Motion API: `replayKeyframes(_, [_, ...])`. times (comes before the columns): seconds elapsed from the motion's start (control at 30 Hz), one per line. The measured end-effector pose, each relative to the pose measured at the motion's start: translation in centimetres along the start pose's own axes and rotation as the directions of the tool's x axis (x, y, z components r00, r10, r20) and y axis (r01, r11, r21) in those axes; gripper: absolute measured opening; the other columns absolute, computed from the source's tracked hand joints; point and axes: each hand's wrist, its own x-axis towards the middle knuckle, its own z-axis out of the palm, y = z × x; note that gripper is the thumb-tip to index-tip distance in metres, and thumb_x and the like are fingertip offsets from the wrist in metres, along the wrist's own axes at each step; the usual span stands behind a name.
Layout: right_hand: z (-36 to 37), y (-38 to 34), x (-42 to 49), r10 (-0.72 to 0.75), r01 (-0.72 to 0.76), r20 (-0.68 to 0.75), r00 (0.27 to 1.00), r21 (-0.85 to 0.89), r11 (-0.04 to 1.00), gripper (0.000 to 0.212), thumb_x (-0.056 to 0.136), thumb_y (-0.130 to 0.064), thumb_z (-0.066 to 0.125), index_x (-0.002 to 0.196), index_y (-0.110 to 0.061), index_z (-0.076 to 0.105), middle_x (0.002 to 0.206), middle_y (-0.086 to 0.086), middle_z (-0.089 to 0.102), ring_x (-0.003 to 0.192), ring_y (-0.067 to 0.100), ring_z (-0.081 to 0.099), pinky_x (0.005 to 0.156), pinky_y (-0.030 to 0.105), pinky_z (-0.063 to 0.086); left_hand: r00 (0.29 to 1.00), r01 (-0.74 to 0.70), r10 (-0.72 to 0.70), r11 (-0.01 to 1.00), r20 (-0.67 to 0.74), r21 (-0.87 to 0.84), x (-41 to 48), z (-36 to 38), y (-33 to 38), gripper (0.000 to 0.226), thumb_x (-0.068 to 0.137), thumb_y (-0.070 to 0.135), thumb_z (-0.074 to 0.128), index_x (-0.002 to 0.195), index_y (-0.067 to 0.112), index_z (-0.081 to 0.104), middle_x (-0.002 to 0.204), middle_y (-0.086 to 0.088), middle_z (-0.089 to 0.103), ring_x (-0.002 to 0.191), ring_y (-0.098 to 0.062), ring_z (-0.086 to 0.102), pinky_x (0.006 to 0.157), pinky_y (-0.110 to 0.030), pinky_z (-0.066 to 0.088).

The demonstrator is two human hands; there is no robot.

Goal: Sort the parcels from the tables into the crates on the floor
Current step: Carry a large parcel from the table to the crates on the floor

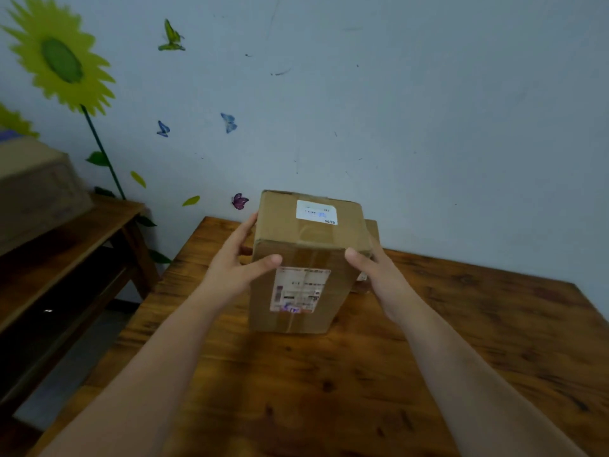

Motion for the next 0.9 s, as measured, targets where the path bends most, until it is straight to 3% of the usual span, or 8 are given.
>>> replayKeyframes(0.07, [-0.4, 0.2, -0.3, -0.007, 0.012, 0.076, 0.997, -0.061, 0.998, 0.112, 0.045, -0.066, 0.076, 0.145, -0.041, 0.030, 0.142, -0.008, 0.045, 0.128, 0.018, 0.044, 0.104, 0.048, 0.041, 1.000, 0.026, -0.026, 0.997, -0.004, -0.068, -0.4, -0.5, 0.1, 0.071, 0.081, 0.028, 0.069, 0.140, 0.041, 0.033, 0.122, 0.019, 0.047, 0.100, 0.003, 0.046, 0.065, -0.013, 0.040])
replayKeyframes(0.27, [-1.5, 1.3, -0.7, -0.065, 0.083, 0.252, 0.965, -0.060, 0.995, 0.123, 0.057, -0.026, 0.082, 0.148, -0.048, 0.002, 0.128, -0.034, 0.036, 0.100, -0.025, 0.049, 0.073, 0.007, 0.046, 0.997, 0.078, -0.079, 0.982, 0.001, -0.170, -1.5, 0.0, -0.3, 0.022, 0.094, 0.030, 0.050, 0.115, 0.030, 0.055, 0.100, 0.019, 0.059, 0.071, 0.021, 0.057, 0.053, 0.002, 0.041])
replayKeyframes(0.37, [-1.2, 1.8, -0.6, -0.092, 0.098, 0.151, 0.984, -0.030, 0.995, 0.119, 0.054, -0.032, 0.083, 0.148, -0.049, 0.011, 0.135, -0.020, 0.044, 0.114, -0.006, 0.052, 0.084, 0.019, 0.051, 0.993, 0.121, -0.119, 0.969, 0.020, -0.215, -1.7, 0.4, -0.1, 0.015, 0.093, 0.037, 0.048, 0.105, 0.041, 0.057, 0.102, 0.017, 0.063, 0.087, 0.007, 0.061, 0.069, -0.011, 0.048])
replayKeyframes(0.47, [-1.1, 2.4, 0.0, -0.062, 0.060, 0.011, 0.998, 0.158, 0.986, 0.109, 0.050, -0.034, 0.081, 0.146, -0.040, 0.029, 0.132, 0.001, 0.058, 0.116, 0.022, 0.059, 0.094, 0.046, 0.050, 0.985, 0.143, -0.117, 0.965, 0.124, -0.220, -1.6, 1.1, -0.2, 0.052, 0.077, 0.042, 0.062, 0.128, 0.034, 0.049, 0.118, 0.009, 0.062, 0.105, -0.011, 0.061, 0.084, -0.031, 0.051])
replayKeyframes(0.6, [-1.5, 2.3, 0.3, 0.049, -0.028, -0.053, 0.997, 0.353, 0.935, 0.072, 0.068, -0.021, 0.071, 0.136, -0.028, 0.046, 0.104, 0.003, 0.072, 0.092, 0.024, 0.070, 0.077, 0.042, 0.055, 0.941, 0.263, -0.200, 0.940, 0.275, -0.216, -2.3, 1.8, -1.7, 0.103, 0.050, 0.050, 0.084, 0.139, 0.036, 0.035, 0.126, 0.003, 0.057, 0.107, -0.019, 0.062, 0.083, -0.036, 0.052])
replayKeyframes(0.7, [-2.0, 1.9, 0.0, 0.116, -0.094, -0.026, 0.993, 0.419, 0.903, 0.046, 0.083, -0.019, 0.062, 0.128, -0.020, 0.052, 0.095, 0.007, 0.073, 0.081, 0.024, 0.070, 0.070, 0.040, 0.057, 0.877, 0.363, -0.265, 0.912, 0.400, -0.193, -3.2, 2.0, -3.2, 0.115, 0.041, 0.056, 0.083, 0.141, 0.041, 0.031, 0.126, 0.002, 0.060, 0.109, -0.021, 0.062, 0.091, -0.041, 0.050])
replayKeyframes(0.8, [-2.3, 2.3, -0.4, 0.158, -0.142, -0.005, 0.987, 0.409, 0.902, 0.060, 0.073, -0.034, 0.064, 0.129, -0.019, 0.052, 0.098, 0.008, 0.073, 0.086, 0.025, 0.071, 0.074, 0.041, 0.058, 0.873, 0.407, -0.303, 0.885, 0.383, -0.227, -3.9, 2.7, -4.2, 0.109, 0.042, 0.048, 0.082, 0.140, 0.039, 0.035, 0.120, -0.002, 0.064, 0.108, -0.026, 0.062, 0.095, -0.050, 0.047])
replayKeyframes(0.9, [-2.4, 3.6, -1.0, 0.191, -0.176, 0.002, 0.981, 0.399, 0.900, 0.082, 0.062, -0.050, 0.074, 0.137, -0.030, 0.047, 0.120, 0.010, 0.066, 0.107, 0.030, 0.064, 0.093, 0.049, 0.051, 0.888, 0.440, -0.356, 0.840, 0.290, -0.317, -4.0, 3.0, -4.4, 0.104, 0.041, 0.047, 0.079, 0.137, 0.033, 0.040, 0.116, -0.008, 0.066, 0.106, -0.033, 0.062, 0.095, -0.055, 0.046])
